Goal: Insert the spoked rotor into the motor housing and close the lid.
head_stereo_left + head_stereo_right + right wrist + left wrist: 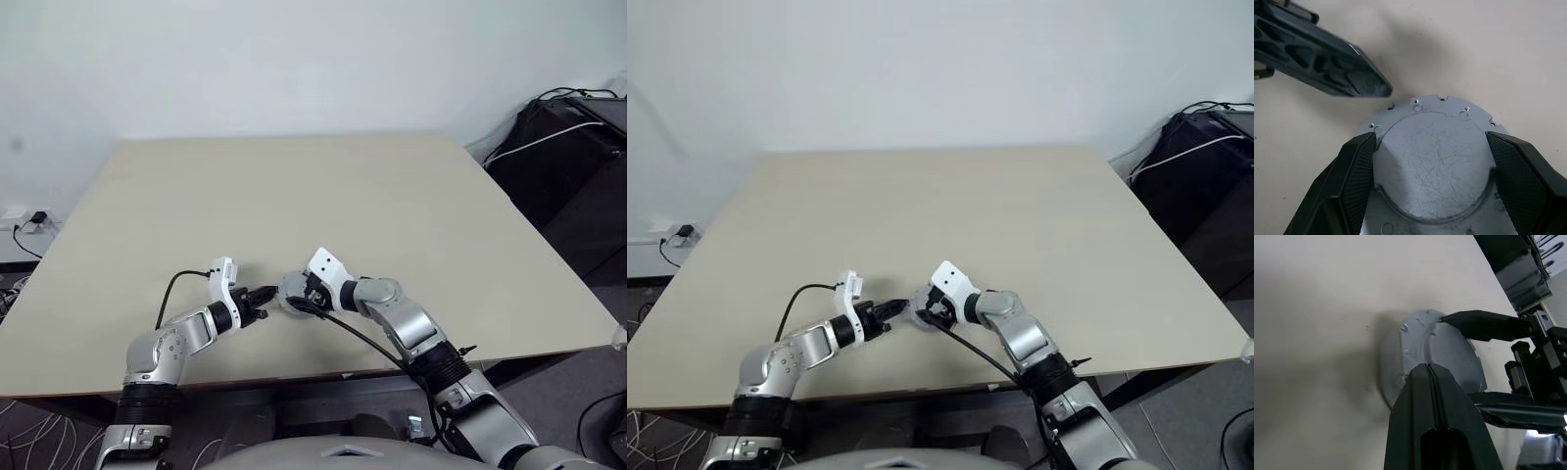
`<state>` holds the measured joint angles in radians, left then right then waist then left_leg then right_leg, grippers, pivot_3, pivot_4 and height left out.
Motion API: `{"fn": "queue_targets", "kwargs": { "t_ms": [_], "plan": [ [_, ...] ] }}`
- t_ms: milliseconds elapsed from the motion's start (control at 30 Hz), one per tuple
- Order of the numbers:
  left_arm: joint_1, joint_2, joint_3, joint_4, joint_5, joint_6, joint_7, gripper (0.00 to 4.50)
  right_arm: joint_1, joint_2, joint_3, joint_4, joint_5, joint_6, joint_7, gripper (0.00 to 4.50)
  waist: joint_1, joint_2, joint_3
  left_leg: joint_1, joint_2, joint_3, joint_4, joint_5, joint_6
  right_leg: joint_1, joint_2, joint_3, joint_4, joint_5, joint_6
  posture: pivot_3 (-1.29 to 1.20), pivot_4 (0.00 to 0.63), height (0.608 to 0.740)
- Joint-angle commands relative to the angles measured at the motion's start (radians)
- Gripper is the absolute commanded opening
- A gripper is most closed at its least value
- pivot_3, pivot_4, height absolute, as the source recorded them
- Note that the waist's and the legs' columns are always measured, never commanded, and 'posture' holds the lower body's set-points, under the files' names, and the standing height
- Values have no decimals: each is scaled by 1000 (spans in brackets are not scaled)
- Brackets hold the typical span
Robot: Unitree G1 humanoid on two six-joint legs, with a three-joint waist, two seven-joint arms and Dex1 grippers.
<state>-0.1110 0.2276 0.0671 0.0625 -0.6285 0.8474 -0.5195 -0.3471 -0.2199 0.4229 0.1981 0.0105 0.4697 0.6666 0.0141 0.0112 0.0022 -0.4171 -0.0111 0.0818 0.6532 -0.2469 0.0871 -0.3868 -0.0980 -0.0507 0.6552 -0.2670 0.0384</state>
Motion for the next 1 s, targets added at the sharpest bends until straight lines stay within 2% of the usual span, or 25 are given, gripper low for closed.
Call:
{"fn": "queue_targets", "kwargs": {
  "t_ms": [33, 367, 700, 767, 833, 1000],
  "plan": [
    [-49, -10, -10, 11, 11, 1, -1, 0, 25, -26, 16, 47, -36, 61, -7, 3261, 0, 0, 0, 0, 0, 0, 0, 0, 0, 0, 0, 0, 0, 0, 0, 0, 0, 740],
    [-114, -59, -44, 91, 76, 5, 44, 0, 24, -21, 19, 44, -38, 57, -10, 3261, -1, 0, 0, 0, 0, 0, -3, 0, 0, 0, 0, 0, -3, 0, 0, 0, 0, 740],
    [-114, -77, -64, 102, 110, 47, 63, 0, 44, -25, 8, 2, -20, 66, -3, 3261, 1, 0, -2, 1, 0, 0, -4, 0, 0, 3, 0, 0, -7, 0, 0, 0, 0, 740],
    [-112, -76, -66, 99, 112, 51, 60, 0, 50, -20, -9, -12, 0, 71, 2, 4018, 2, -1, -2, 1, 0, 0, -4, 0, 0, 3, 0, 0, -8, 0, 0, 0, 0, 740],
    [-110, -76, -65, 97, 112, 54, 59, 0, 56, -19, -20, -36, 18, 79, 15, 4475, 1, -2, -2, 1, 0, 0, -5, 0, 0, 3, 0, 0, -9, 0, 0, 0, 0, 740],
    [-107, -76, -67, 91, 113, 57, 59, 0, 69, -35, -35, -104, 35, 83, 29, 4475, 2, -2, -2, 0, 0, 0, -6, 0, 0, 3, 0, 0, -11, 1, 0, 0, 0, 740]
  ]
}}
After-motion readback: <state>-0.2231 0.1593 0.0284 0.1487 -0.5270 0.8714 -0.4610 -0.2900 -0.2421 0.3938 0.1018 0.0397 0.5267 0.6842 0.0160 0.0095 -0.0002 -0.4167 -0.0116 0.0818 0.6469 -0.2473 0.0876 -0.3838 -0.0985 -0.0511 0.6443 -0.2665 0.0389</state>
